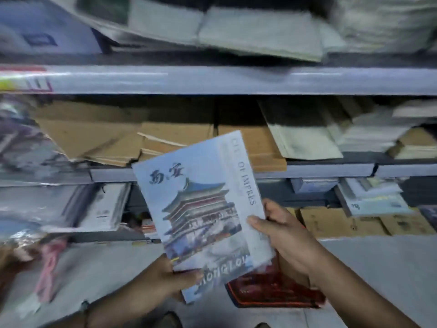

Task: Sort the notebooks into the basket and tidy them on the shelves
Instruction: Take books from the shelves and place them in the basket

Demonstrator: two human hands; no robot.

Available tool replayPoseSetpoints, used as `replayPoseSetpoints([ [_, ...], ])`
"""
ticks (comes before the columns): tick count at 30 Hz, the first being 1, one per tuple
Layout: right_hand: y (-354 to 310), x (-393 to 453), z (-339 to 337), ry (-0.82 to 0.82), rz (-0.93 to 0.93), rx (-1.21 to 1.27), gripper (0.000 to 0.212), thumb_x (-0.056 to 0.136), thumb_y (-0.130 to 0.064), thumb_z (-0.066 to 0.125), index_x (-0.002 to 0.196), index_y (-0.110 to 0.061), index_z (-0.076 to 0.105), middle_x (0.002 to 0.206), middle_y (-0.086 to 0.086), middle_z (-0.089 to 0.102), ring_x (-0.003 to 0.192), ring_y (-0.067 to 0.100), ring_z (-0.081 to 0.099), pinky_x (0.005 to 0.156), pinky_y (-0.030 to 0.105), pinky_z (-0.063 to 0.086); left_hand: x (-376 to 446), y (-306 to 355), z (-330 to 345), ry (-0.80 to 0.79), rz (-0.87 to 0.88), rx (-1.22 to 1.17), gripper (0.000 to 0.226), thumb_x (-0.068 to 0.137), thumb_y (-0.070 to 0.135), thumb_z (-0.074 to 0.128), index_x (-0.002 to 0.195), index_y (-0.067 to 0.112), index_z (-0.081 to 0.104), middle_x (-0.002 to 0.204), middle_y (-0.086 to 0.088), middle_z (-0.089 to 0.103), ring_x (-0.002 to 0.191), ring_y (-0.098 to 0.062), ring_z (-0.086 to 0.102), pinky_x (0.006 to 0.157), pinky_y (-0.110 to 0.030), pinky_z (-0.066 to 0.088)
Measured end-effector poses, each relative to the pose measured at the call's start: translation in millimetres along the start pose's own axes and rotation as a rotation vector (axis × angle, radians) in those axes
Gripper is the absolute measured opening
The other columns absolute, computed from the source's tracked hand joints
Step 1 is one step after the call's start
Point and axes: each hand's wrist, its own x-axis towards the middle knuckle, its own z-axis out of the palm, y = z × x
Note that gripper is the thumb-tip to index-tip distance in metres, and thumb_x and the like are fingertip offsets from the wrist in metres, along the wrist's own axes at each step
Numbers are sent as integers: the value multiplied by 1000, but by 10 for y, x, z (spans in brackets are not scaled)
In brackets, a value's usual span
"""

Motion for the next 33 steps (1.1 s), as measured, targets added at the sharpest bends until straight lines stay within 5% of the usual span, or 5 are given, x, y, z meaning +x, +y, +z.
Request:
replayPoseSetpoints([
  [4,-654,-142,588,-90,-120,-155,24,92,-15,69,116,-15,64,112,1,74,101,24,71,91,45,56,-513,142,-349,168,81,48,140,8,62,93,133,25,44,129,5,56,104,-21,64,79,-25,54],
  [10,-1590,-244,1434,-145,-379,-224,22,94,-20,65,113,-31,65,109,-11,74,99,12,72,92,45,56,-1230,626,-1066,294,386,-11,68,75,39,82,136,27,54,122,4,72,111,-22,69,94,-48,55],
  [15,-2168,-273,2028,-257,-563,-248,42,97,-11,60,130,-37,55,123,-17,69,114,6,65,99,35,52,-1698,1071,-1501,598,670,58,15,94,12,61,108,15,65,86,6,77,80,-13,73,58,-13,51],
  [23,-2774,-281,2725,-270,-781,-315,66,88,-21,63,127,-69,39,138,-28,54,128,-1,52,111,45,42,-2122,1629,-2104,754,922,-11,22,92,21,61,114,24,59,101,11,76,91,-9,72,71,-24,54],
  [33,-3588,-292,3256,-156,-981,-323,67,97,-8,58,141,-54,38,136,-18,60,125,8,58,106,45,47,-2499,2330,-2587,790,1251,-118,47,94,22,62,132,48,51,121,24,66,101,-3,69,77,-32,54],
])
